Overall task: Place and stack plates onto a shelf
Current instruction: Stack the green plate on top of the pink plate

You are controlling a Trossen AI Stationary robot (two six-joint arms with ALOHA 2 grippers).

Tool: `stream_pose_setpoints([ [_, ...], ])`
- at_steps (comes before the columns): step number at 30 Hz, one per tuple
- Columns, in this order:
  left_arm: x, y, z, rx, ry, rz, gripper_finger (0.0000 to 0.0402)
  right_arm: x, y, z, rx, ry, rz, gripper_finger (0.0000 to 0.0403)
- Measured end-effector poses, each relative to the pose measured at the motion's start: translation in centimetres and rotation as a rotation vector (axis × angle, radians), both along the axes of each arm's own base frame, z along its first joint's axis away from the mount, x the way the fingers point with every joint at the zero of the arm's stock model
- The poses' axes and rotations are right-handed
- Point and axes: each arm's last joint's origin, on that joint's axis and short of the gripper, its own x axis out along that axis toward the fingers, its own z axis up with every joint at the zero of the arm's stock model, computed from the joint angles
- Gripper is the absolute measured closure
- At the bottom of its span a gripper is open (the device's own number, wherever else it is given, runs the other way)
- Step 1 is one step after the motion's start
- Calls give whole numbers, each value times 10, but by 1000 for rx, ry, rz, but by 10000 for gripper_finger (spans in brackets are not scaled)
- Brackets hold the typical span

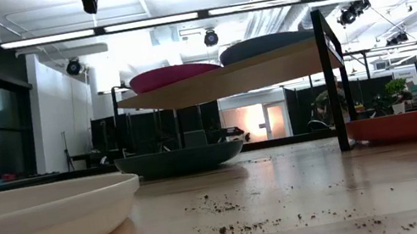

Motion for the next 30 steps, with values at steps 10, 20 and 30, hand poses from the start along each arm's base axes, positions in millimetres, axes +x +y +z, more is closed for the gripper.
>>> stream_pose_setpoints([
  [10,-5,17,-7,-305,100,153,284,-8,12,-18,45,-89,-51,210],
  [20,-1,-10,-59,-569,641,122,284,7,11,-20,26,-71,-24,210],
  [30,28,-21,-115,-561,881,366,284,14,10,-24,33,-41,-20,210],
])
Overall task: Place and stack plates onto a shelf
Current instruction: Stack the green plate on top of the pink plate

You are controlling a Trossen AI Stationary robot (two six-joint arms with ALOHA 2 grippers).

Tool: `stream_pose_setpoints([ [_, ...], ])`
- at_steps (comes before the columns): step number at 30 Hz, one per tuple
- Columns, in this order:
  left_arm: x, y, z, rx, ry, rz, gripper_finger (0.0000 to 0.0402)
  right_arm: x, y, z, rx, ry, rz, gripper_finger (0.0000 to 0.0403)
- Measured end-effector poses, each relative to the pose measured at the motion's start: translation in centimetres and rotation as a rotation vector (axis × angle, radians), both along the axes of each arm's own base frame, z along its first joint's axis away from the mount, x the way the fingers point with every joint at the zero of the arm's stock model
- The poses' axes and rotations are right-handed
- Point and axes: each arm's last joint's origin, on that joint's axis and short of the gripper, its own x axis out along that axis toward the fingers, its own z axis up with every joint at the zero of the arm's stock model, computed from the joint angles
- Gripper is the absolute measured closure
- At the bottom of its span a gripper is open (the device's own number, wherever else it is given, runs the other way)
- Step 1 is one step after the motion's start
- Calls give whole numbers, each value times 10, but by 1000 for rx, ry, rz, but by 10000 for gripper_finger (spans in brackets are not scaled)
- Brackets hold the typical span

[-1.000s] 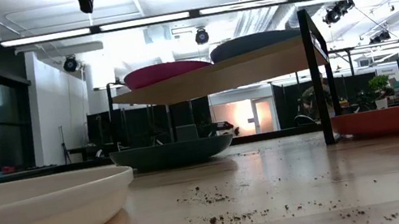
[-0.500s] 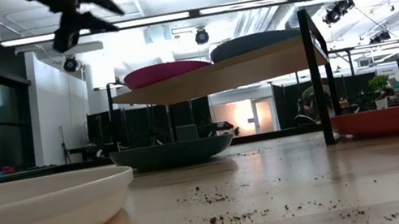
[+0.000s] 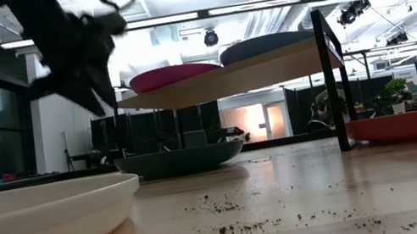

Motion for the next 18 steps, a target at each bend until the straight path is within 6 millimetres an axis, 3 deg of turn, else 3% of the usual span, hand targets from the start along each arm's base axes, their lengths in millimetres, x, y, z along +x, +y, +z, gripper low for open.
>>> stream_pose_setpoints([
  [4,9,-1,-26,-19,84,9,284,1,0,0,5,3,5,210],
  [8,3,1,-47,-37,111,122,284,1,0,0,13,1,13,210],
  [12,-3,3,-60,-51,20,256,284,1,0,0,12,2,16,210],
  [18,1,4,-71,-99,-132,283,284,1,0,0,12,2,16,210],
])
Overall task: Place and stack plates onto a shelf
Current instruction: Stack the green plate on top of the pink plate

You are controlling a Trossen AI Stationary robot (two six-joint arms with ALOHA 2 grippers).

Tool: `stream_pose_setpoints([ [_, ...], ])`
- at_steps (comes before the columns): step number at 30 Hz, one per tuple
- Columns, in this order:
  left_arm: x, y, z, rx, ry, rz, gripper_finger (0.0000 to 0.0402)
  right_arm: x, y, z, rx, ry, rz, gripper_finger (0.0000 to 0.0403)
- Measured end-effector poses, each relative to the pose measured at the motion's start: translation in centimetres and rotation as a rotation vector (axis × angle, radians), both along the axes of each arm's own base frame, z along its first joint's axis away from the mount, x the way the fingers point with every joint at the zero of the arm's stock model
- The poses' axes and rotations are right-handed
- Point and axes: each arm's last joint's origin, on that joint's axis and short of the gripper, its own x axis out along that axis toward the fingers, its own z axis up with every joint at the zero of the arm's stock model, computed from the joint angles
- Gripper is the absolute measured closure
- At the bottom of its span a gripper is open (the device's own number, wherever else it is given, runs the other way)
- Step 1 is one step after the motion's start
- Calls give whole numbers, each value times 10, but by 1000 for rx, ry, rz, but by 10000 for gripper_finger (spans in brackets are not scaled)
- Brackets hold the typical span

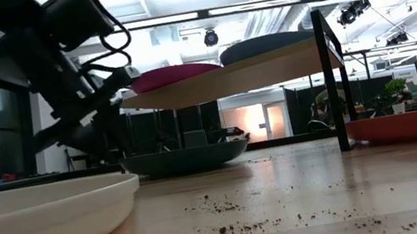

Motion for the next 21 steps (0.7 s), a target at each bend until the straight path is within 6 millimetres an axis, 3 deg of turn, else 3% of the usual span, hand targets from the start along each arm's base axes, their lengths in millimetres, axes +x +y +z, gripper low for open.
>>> stream_pose_setpoints([
  [11,0,14,-2,-5,-18,60,284,0,0,0,-1,0,0,210],
  [21,11,20,-24,-54,18,30,293,0,0,0,-1,0,-1,210],
])
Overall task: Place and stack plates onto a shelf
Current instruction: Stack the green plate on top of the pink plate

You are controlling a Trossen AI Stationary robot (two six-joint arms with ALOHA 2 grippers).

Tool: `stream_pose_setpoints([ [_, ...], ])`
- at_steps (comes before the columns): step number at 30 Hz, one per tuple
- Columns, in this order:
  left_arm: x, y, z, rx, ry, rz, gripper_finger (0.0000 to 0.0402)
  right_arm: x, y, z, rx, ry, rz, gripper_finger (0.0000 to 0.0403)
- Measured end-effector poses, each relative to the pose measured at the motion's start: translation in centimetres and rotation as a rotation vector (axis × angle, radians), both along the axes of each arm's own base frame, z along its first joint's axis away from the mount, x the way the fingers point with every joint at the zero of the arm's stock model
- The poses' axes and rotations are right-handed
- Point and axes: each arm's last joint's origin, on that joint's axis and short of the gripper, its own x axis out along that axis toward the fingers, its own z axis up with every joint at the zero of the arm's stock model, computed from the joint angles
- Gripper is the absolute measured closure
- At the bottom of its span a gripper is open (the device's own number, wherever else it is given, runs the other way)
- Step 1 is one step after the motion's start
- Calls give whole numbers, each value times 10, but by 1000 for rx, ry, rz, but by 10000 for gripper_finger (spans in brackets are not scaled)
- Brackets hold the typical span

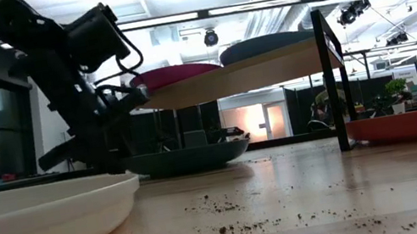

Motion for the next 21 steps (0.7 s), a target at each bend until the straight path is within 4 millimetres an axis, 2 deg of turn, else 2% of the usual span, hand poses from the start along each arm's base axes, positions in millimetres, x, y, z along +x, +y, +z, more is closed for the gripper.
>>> stream_pose_setpoints([
  [3,-1,-1,0,4,5,-10,330,0,0,0,0,0,0,210],
  [5,-3,-1,5,13,6,-33,369,0,0,0,0,0,0,210],
  [7,-3,-1,12,21,-17,-56,391,0,0,0,0,0,0,210],
  [13,-27,-3,46,29,-27,-174,397,0,0,0,0,0,0,210],
  [21,-58,-12,118,-84,-354,-392,399,0,0,0,-3,1,-3,210],
])
